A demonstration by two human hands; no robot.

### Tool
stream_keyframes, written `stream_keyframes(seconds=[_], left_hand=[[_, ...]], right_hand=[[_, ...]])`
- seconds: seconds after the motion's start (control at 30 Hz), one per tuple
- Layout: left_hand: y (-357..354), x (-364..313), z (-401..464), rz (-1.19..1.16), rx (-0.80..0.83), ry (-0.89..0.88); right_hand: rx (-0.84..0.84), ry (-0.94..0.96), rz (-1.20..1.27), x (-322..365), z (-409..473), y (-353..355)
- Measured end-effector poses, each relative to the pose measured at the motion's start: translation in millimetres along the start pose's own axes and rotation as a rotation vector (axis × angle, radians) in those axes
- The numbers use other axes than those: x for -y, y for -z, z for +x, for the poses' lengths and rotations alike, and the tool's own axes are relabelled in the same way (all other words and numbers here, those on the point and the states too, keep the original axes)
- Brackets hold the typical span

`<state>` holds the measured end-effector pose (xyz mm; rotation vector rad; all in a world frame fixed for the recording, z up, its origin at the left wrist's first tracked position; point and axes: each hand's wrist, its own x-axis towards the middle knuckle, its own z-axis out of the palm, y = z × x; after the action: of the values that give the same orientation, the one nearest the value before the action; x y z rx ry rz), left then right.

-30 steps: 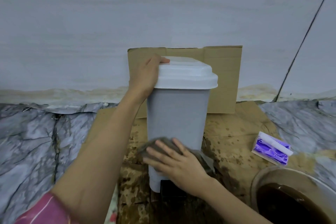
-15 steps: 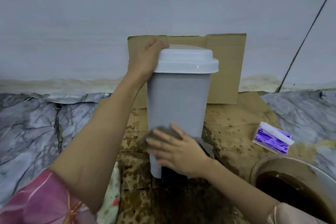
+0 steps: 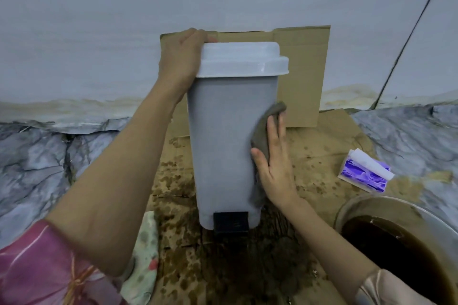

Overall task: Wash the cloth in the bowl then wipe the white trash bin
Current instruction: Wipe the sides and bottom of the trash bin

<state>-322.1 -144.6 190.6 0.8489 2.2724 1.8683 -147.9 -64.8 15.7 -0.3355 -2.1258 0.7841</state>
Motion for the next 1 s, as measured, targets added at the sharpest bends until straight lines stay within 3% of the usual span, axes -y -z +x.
stream_keyframes(seconds=[0.13, 0.3, 0.4, 0.53, 0.6, 0.73, 0.87, 0.93, 1.0], left_hand=[[1, 2, 1, -0.012, -0.025, 0.009], [-3, 1, -2, -0.014, -0.024, 0.011], [2, 3, -3, -0.024, -0.014, 0.032], [1, 6, -2, -0.032, -0.005, 0.046], [-1, 4, -1, -0.033, -0.004, 0.044], [1, 2, 2, -0.026, -0.01, 0.043], [3, 1, -1, -0.03, 0.003, 0.041], [1, -1, -6, -0.014, 0.01, 0.033], [1, -2, -10, 0.007, 0.019, 0.019]], right_hand=[[0.214, 0.116, -0.133, -39, -92, -22], [0.349, -0.228, -0.05, -45, -195, -45], [0.349, -0.291, -0.125, -38, -207, -48], [0.05, -0.204, -0.083, -16, -160, -31], [-0.018, -0.071, -0.015, 1, -108, -23], [0.066, 0.183, -0.275, 14, -28, -21], [0.371, 0.421, -0.412, -8, -71, -20], [0.459, 0.416, -0.349, -19, -103, -21], [0.42, 0.339, -0.268, -20, -120, -26]])
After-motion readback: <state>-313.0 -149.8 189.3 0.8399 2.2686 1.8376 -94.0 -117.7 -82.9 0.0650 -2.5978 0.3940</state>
